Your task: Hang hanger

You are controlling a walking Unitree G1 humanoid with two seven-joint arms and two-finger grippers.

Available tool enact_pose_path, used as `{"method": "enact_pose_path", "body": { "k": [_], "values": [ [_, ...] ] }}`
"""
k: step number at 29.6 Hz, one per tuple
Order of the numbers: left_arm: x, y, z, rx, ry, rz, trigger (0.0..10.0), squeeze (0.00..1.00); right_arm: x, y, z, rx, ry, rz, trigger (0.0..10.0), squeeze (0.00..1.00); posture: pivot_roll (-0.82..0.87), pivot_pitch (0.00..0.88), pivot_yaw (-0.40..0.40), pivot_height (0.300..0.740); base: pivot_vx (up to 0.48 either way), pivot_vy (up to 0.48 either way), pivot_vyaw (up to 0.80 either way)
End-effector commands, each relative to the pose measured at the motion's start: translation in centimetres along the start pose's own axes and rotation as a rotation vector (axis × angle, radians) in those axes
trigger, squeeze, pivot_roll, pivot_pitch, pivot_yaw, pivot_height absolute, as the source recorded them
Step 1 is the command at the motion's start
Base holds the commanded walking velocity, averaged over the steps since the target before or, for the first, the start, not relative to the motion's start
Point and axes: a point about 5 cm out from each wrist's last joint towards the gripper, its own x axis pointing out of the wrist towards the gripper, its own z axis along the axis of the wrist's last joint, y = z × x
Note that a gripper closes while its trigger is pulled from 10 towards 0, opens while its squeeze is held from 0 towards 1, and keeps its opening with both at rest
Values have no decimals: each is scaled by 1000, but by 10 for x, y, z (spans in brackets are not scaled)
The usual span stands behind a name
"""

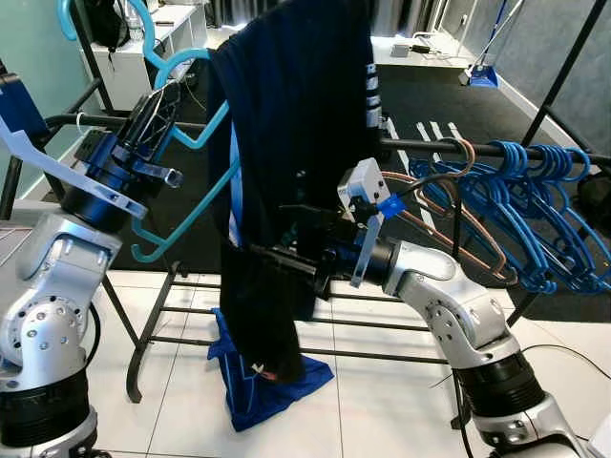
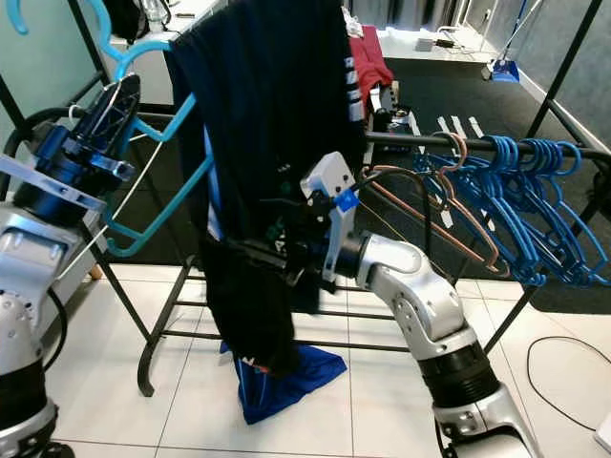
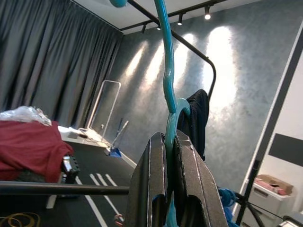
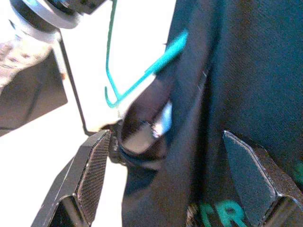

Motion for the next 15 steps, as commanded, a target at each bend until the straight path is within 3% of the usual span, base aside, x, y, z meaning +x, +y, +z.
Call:
{"method": "enact_pose_path", "body": {
  "k": [1, 4, 9, 11, 14, 15],
  "values": [
    [5, -11, 6, -7, -43, -46, 0, 0, 1, 1, 2, 9, -10, 4, 10000, 0, -30, 39, -50, 740, 0, 0, 0],
    [7, -14, 5, -16, -49, -54, 0, 0, 3, -2, 4, 3, -19, -23, 10000, 0, -30, 39, -50, 740, 0, 0, 0],
    [11, -26, -2, -62, -61, -82, 0, 0, 7, -25, 6, -23, -32, -233, 10000, 0, -27, 35, -58, 740, 0, 0, 0],
    [11, -26, -2, -62, -61, -82, 0, 0, 7, -25, 6, -23, -32, -233, 10000, 0, -27, 35, -58, 740, 0, 0, 0],
    [15, -33, -2, -81, -72, -98, 0, 0, 6, -37, 6, -18, -31, -356, 10000, 0, -23, 31, -63, 740, 0, 0, 0],
    [16, -37, -1, -91, -79, -107, 0, 0, 5, -43, 7, -13, -38, -408, 8275, 0, -22, 31, -64, 740, 0, 0, 0]
  ]
}}
